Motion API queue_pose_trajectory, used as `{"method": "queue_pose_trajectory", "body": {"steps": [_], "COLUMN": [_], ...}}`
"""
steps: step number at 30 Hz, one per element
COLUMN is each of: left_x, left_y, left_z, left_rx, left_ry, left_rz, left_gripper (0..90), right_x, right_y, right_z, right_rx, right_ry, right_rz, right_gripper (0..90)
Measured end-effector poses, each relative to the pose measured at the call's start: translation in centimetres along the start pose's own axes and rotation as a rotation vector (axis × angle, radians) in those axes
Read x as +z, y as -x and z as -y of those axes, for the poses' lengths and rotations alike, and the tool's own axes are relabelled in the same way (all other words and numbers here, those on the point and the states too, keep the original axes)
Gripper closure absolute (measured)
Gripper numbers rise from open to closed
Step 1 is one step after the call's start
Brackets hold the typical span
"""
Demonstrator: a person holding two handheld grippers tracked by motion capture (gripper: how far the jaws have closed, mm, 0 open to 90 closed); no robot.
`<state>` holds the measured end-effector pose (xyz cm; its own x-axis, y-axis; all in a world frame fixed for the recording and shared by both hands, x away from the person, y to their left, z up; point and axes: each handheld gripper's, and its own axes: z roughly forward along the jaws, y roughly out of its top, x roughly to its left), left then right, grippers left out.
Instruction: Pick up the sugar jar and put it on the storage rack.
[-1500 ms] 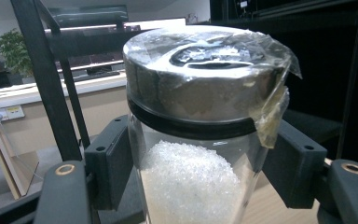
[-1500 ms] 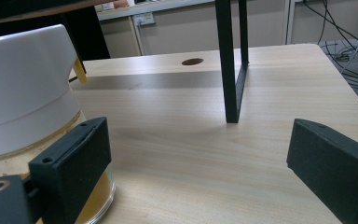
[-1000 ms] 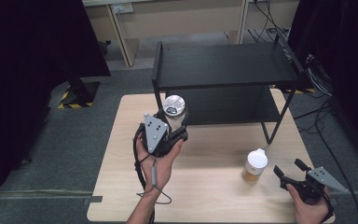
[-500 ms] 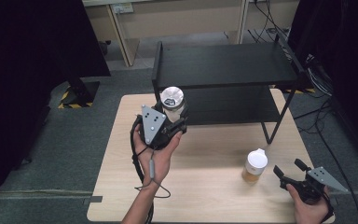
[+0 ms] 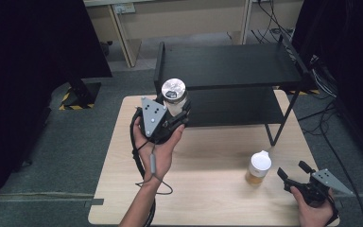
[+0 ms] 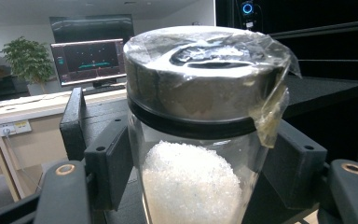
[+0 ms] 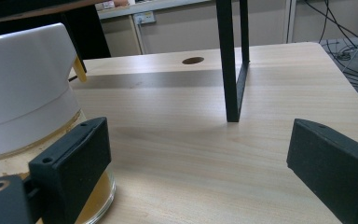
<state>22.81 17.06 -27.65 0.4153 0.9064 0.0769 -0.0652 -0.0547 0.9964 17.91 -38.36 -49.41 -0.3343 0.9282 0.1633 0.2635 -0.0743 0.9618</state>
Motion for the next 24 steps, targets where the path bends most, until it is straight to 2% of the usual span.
{"method": "queue_pose_trajectory", "body": {"steps": [24], "left_x": [1.4], "left_y": [-0.2], "left_z": [-1.6], "left_rx": [-0.021], "left_ry": [-0.004], "left_rz": [-0.006], "left_gripper": [31.1], "right_x": [0.0], "right_y": [0.0], "right_z": [0.0], "right_rx": [0.003], "right_ry": [-0.002], "right_rz": [-0.001], "right_gripper": [6.2]}}
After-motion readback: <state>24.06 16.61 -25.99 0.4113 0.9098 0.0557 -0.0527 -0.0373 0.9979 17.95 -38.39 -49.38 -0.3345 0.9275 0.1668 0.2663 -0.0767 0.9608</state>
